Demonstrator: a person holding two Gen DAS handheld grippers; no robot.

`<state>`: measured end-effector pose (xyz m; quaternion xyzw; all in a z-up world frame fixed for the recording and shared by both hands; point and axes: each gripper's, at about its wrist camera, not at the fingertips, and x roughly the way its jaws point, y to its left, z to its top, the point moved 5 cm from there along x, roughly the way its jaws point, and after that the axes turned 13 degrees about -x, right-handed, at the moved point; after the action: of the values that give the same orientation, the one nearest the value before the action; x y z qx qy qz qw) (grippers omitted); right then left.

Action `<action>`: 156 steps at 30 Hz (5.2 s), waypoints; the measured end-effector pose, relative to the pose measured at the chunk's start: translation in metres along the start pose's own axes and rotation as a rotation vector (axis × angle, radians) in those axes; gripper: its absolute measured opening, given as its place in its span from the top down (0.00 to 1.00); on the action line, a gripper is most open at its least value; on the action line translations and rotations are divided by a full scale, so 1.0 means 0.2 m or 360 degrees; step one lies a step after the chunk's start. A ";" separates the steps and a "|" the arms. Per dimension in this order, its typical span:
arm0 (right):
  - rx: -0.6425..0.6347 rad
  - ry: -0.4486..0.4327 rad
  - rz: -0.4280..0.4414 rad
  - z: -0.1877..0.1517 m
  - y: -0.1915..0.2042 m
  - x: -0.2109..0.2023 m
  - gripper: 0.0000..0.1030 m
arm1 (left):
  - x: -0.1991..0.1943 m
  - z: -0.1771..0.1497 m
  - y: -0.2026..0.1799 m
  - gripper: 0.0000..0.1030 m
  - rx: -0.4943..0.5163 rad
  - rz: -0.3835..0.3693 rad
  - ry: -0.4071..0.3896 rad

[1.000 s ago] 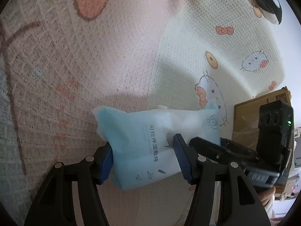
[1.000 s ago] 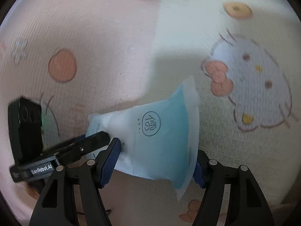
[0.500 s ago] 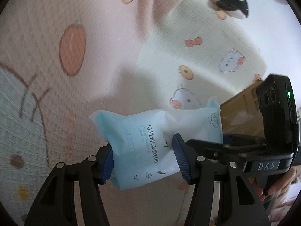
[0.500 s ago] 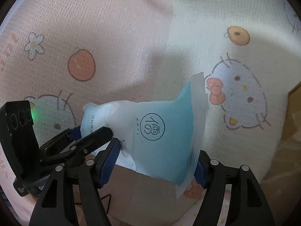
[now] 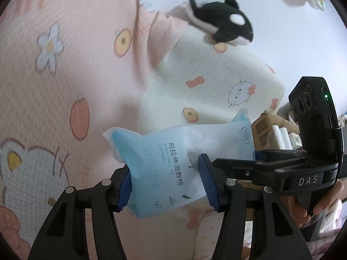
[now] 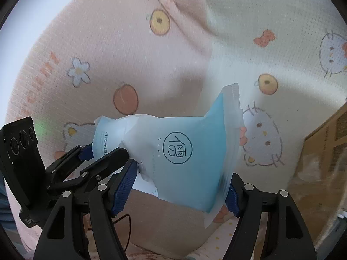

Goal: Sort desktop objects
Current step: 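Carry the held wipes pack with the left tool over the cardboard box, then lower the wipes pack into the box beside the white rolls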

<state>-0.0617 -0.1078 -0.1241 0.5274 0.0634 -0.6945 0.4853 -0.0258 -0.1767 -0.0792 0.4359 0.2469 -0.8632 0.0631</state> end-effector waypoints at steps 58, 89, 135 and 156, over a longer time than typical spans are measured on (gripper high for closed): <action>0.0419 -0.0389 -0.0162 -0.60 -0.70 -0.94 0.42 | 0.24 -0.13 -0.98 0.43 0.0490 -0.0342 0.0294; 0.0574 -0.0350 -0.0192 -0.71 -0.80 -1.02 0.41 | 0.27 -0.16 -1.22 0.65 0.0426 -0.0289 0.0398; 0.0586 0.0020 -0.0360 -1.11 -0.99 -1.02 0.49 | 0.74 -0.80 -1.38 0.60 0.0783 0.0176 0.0966; 0.0498 0.0097 -0.0338 -1.05 -0.97 -0.95 0.50 | 0.53 -0.76 -1.35 0.82 0.1134 0.0301 0.0649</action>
<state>-0.0697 0.2348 -0.1468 0.6074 0.0248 -0.7270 0.3192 -0.0690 0.1421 -0.1386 0.6131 -0.1007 -0.7810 -0.0627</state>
